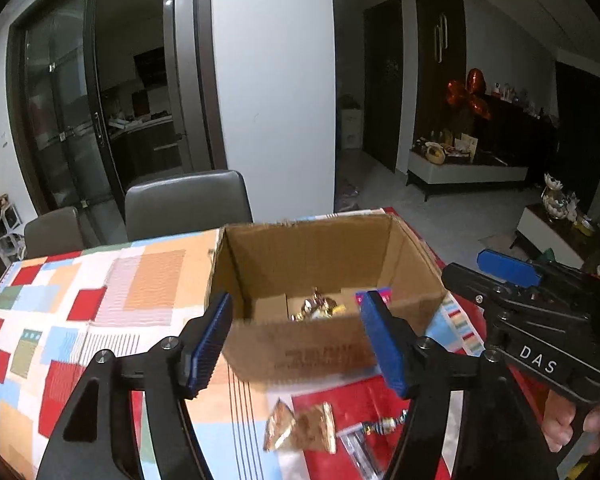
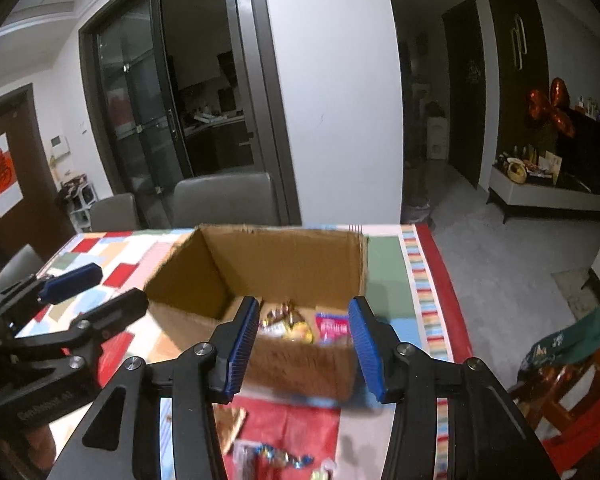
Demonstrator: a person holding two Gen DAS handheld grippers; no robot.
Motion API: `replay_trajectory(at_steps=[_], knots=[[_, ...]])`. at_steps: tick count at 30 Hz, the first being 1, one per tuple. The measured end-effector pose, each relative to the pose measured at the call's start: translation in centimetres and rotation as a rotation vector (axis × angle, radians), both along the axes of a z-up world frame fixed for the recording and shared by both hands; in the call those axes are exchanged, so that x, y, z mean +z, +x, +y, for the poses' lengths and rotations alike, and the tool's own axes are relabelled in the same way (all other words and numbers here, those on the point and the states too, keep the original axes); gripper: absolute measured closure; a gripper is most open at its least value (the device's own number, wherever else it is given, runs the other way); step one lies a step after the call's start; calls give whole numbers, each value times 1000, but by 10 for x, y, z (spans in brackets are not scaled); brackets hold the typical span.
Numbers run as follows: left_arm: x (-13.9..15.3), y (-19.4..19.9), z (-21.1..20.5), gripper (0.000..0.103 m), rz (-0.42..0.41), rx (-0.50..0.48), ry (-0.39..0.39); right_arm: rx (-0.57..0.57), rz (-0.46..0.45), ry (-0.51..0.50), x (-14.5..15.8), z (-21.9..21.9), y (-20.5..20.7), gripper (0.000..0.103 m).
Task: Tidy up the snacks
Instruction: 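Move both open tools back toward the remaining snacks, then grasp the white-silver bar with the left tool while the right tool grasps the green candy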
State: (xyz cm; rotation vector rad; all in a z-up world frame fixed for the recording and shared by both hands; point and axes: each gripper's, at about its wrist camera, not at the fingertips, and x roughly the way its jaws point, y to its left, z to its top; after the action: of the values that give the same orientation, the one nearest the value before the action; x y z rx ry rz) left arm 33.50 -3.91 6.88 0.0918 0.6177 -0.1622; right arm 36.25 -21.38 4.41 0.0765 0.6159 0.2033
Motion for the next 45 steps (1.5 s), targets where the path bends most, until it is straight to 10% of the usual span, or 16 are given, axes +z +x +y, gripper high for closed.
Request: replay_trajectory(at_steps=[22,45], knots=[[-96,-74,-23,47,194,-55,-38,50,221,-5,-105,-19,-70,56],[-166,-40,-17,68,419,-81,-197,61,353,-23,-167,-10,-56,72]])
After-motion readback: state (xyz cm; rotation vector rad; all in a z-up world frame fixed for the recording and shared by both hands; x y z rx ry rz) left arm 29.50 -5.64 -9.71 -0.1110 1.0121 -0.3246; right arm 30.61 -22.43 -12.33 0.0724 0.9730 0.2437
